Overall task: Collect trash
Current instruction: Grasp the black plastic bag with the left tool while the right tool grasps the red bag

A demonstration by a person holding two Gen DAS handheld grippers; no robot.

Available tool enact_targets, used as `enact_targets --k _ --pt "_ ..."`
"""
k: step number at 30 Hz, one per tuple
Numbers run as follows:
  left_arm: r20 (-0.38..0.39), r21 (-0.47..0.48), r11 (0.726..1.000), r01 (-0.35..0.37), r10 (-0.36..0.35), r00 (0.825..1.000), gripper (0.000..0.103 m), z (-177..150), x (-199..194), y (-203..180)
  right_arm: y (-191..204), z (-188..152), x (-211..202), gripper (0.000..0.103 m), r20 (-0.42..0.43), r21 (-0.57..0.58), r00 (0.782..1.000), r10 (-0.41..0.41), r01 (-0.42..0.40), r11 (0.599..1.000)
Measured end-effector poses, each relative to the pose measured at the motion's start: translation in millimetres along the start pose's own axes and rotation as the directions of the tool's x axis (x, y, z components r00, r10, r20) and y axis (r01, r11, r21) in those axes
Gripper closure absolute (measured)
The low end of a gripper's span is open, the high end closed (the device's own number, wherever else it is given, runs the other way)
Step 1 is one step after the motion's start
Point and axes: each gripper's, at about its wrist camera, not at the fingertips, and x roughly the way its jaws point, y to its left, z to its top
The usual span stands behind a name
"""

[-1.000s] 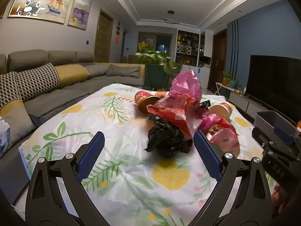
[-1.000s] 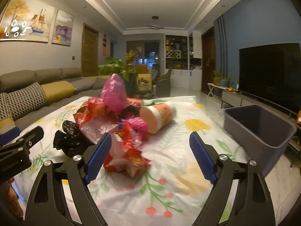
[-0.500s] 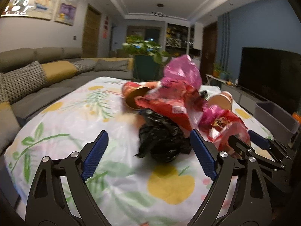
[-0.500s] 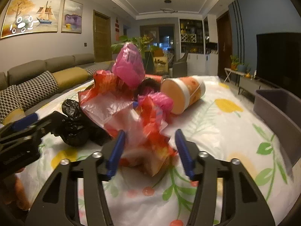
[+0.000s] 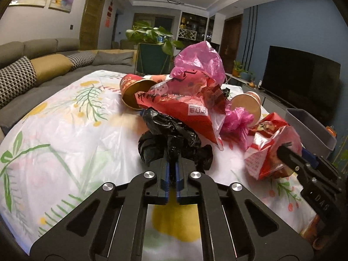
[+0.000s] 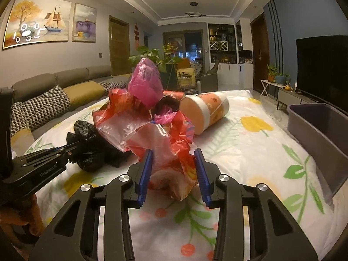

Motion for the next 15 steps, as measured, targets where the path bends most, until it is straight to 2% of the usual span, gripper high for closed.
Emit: enact_targets --k 15 --pt "0.103 -0.003 1.000 -0.027 0.027 0.994 0.102 1.7 -79.5 -7.4 -23.4 11.3 -47.2 0.066 0.092 0.034 0.995 -0.039 0.036 0.999"
